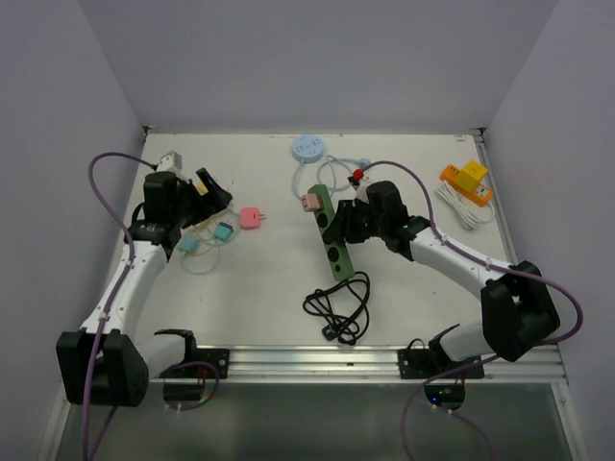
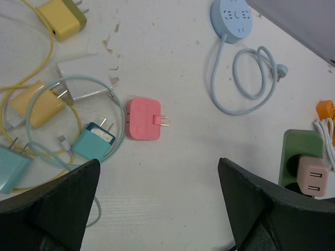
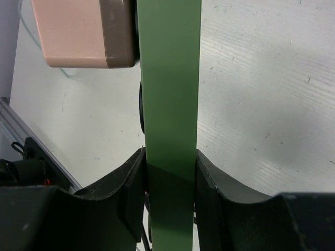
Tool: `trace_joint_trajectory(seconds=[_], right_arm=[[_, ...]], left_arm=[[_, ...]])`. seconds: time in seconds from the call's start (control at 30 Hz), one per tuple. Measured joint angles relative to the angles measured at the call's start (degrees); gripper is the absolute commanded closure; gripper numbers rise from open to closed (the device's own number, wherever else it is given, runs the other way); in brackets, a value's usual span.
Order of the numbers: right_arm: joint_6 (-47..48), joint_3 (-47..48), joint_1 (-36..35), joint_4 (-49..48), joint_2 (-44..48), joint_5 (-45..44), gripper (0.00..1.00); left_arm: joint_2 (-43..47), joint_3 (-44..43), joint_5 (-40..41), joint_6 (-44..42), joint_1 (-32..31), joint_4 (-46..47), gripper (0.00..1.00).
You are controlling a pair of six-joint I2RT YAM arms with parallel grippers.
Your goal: Pull the plug off the socket
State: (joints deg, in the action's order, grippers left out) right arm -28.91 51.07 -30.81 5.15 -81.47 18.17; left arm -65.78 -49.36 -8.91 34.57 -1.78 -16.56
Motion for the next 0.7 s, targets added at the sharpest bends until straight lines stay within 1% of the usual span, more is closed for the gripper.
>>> trace_joint_trajectory(seconds=[0.13, 0.23, 0.3, 0.47, 0.57, 0.7], right_arm=[[1.0, 0.1, -1.5, 0.5, 0.0, -0.7, 1.00], [1.6, 1.0, -4.2, 1.4, 0.0, -1.7, 1.00], [1.9, 2.0, -6.5, 1.5, 0.0, -2.7, 1.00], [1.8, 4.3, -11.1, 1.0, -0.2, -3.7, 1.00], [1.6, 5.3, -12.7, 0.4, -1.3, -4.2, 1.00], [1.5, 5.6, -14.2, 0.1, -2.7, -5.3, 1.00]], left_arm=[[2.8, -1.9, -0.6, -0.9, -0.2, -2.7, 0.02], [3.5, -3.5, 0.4, -0.9, -2.0, -4.5, 0.02], [4.1, -3.8, 1.0, -0.5, -4.5, -5.2, 0.01], [4.8, -4.0, 1.4, 3.9, -13.2, -5.5, 0.02], [4.6, -4.0, 1.4, 6.3, -16.4, -5.4, 0.05], [3.5, -4.0, 1.4, 8.7, -19.7, -5.1, 0.14]])
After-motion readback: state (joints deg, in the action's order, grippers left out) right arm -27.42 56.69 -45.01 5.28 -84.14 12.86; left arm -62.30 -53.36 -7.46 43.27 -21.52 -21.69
